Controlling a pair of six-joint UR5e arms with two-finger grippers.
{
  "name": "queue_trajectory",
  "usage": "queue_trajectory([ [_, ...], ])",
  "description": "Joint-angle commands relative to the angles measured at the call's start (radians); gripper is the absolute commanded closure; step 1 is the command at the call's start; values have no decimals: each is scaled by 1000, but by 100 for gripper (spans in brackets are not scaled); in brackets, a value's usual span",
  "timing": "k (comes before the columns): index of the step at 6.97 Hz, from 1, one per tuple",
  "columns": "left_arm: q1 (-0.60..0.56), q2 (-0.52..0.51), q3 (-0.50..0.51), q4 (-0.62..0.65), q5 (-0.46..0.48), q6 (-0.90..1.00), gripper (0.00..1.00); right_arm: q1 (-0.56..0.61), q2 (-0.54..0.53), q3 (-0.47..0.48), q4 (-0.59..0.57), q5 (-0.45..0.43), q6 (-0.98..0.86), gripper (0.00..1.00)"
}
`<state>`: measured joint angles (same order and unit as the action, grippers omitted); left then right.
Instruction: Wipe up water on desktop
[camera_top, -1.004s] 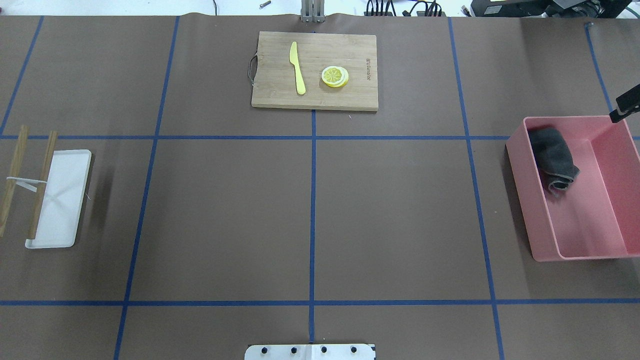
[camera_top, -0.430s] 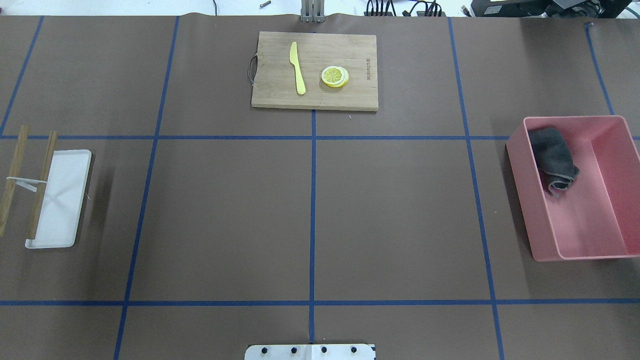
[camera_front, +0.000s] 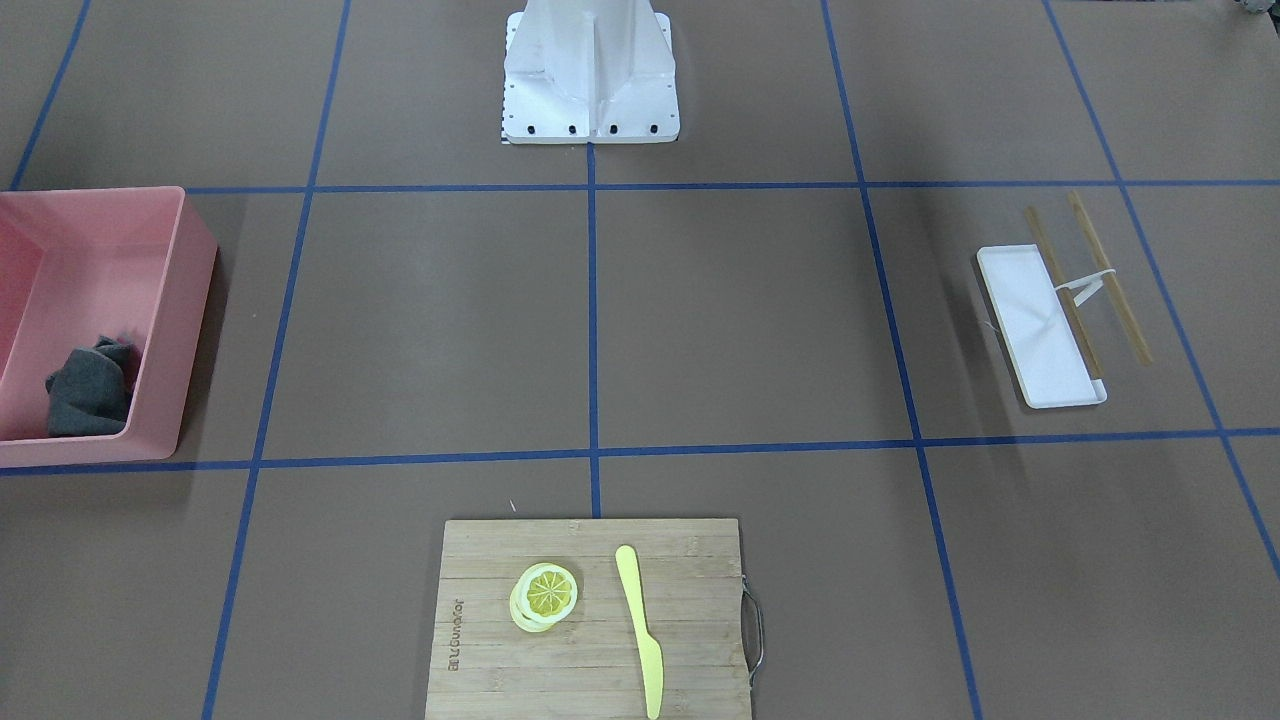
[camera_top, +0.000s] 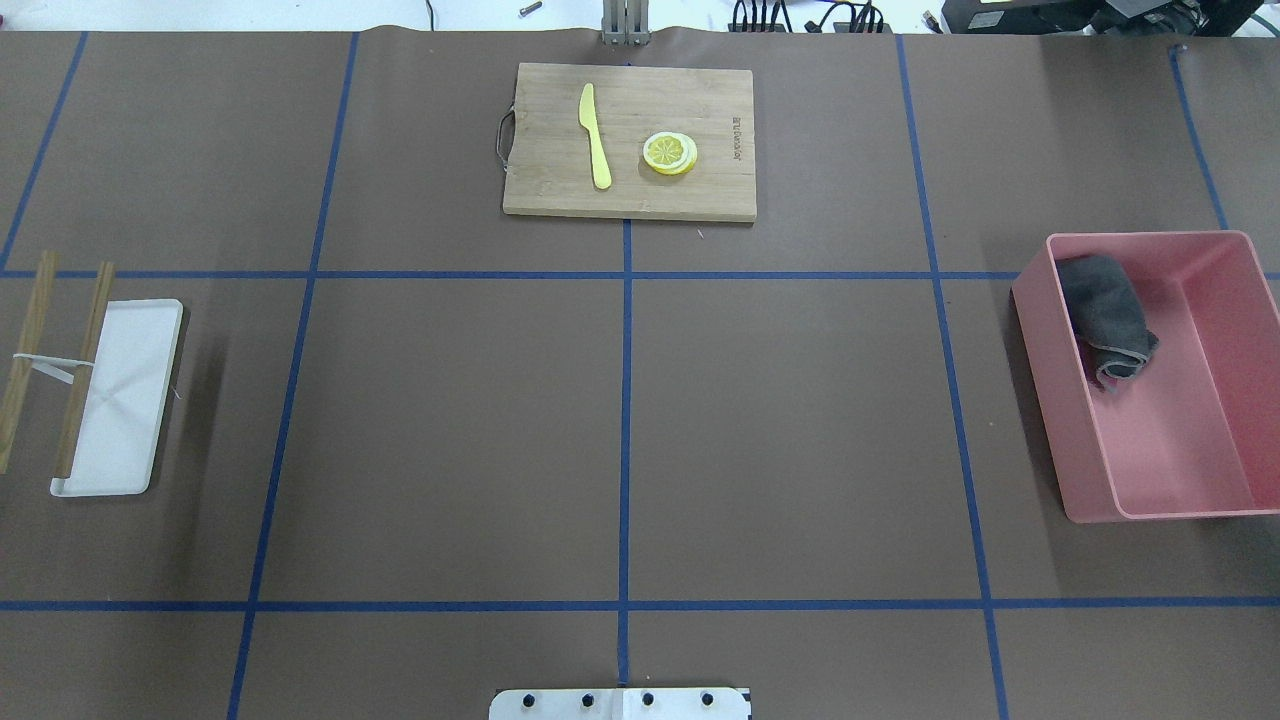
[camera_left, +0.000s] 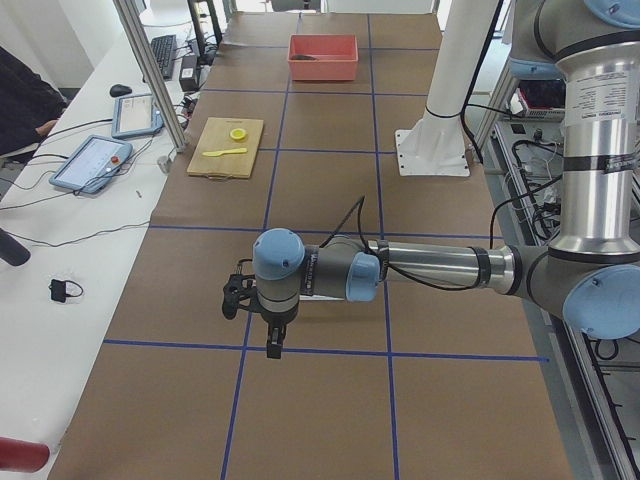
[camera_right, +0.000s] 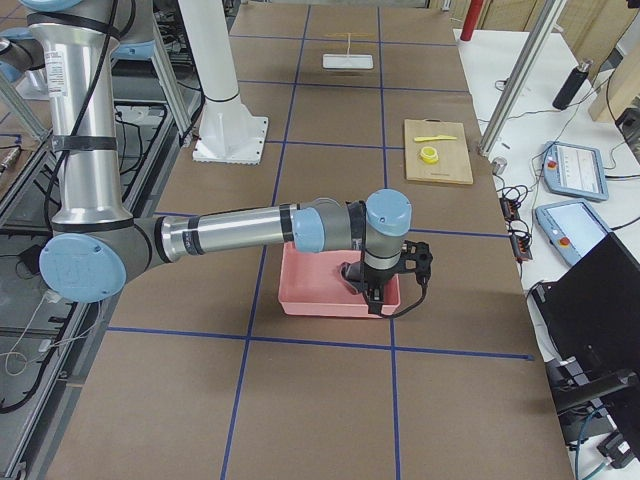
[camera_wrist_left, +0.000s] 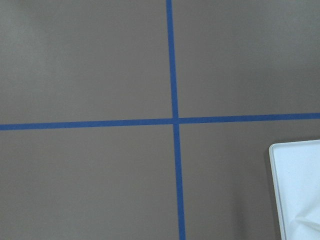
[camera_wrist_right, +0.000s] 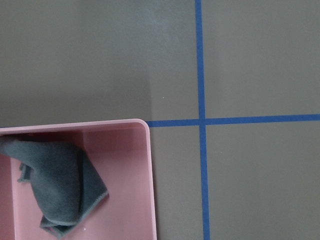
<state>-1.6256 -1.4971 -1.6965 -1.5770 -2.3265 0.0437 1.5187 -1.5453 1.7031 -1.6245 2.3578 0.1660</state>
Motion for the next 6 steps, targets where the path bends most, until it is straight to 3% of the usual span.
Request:
queue_trajectory([
  [1,-23,30,-8,58,146,85,2,14,-33,-22,0,1,-2,0],
  [2,-22,20,9,55,182,81,1,24,-53,-22,0,1,-2,0],
  [4,-20,12,0,54,34,56,2,23,-55,-43,3,-2,-2,0],
  [6,-14,6,0,-6,10,-36,2,24,-50,-69,9,-5,-2,0],
])
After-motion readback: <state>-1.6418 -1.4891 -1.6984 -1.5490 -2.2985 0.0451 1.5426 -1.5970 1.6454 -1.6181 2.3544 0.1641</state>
